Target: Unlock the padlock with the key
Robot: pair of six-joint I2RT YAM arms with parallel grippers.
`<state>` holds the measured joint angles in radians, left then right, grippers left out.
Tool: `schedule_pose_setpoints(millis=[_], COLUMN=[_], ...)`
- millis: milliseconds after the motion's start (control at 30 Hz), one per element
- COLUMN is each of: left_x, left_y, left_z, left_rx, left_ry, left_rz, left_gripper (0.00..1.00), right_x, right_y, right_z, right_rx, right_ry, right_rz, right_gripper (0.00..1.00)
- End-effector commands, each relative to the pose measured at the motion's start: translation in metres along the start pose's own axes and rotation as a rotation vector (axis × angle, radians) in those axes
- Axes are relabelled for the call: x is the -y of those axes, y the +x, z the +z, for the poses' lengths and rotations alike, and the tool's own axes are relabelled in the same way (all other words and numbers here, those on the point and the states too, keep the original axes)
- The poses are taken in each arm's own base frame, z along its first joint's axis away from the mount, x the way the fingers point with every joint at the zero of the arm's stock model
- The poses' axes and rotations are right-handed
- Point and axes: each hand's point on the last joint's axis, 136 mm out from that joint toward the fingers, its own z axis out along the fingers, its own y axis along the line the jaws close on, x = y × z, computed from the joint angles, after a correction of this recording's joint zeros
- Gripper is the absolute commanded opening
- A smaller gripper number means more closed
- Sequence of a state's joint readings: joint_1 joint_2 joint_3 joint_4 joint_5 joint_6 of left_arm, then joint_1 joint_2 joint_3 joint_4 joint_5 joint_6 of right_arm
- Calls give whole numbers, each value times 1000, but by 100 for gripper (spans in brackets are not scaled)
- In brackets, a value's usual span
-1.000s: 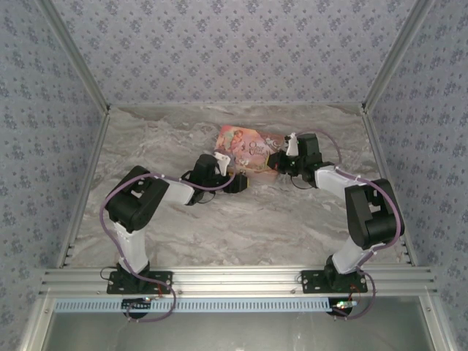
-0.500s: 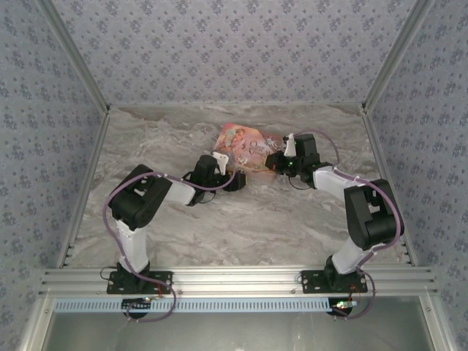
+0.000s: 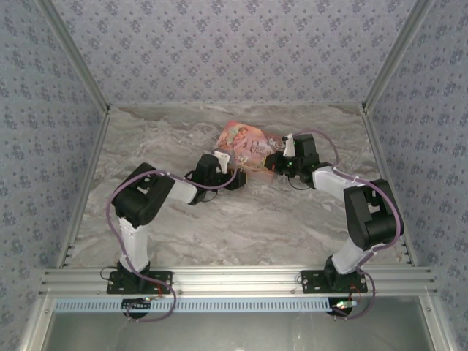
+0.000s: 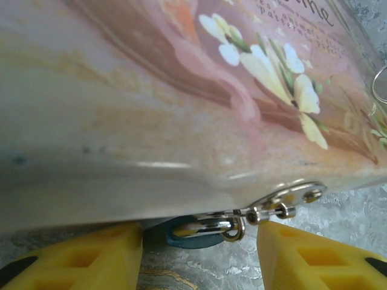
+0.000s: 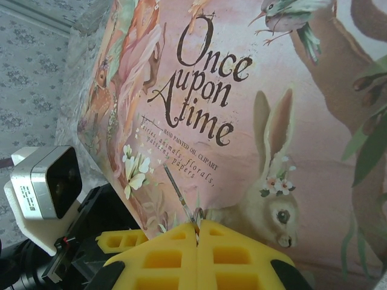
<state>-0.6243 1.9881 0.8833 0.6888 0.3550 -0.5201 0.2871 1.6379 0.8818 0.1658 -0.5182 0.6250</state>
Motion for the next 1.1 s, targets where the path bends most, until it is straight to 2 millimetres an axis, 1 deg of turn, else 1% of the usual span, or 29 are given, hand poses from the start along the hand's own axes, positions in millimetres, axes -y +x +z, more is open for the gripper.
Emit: schedule_pose_setpoints(millis=[0,467,700,833,967,1067], left_x=[18,15,19,23,29,37], left_y=[-6,-10,-17,-20,-24,-28], left_z=[8,9,6,2,-3,-6], left_rx=[9,24,39,45,49,41], left_ry=[56,29,33,40,51,68], left_rz=[25,10,5,0,-21,-51], left_gripper=[51,37,30,28,26,25], right_x=[12,9,3,-8,-19,-18], right_y=[22,24,20,8,-6,-5], right_z=[3,3,0,-11,-30,-44], right_rx=[-68,-74,-58,-11,52,74], right_ry=[49,43,32,22,33,81], right_rz=[50,46,34,-61,-151,-216], right_gripper=[0,0,0,0,0,0])
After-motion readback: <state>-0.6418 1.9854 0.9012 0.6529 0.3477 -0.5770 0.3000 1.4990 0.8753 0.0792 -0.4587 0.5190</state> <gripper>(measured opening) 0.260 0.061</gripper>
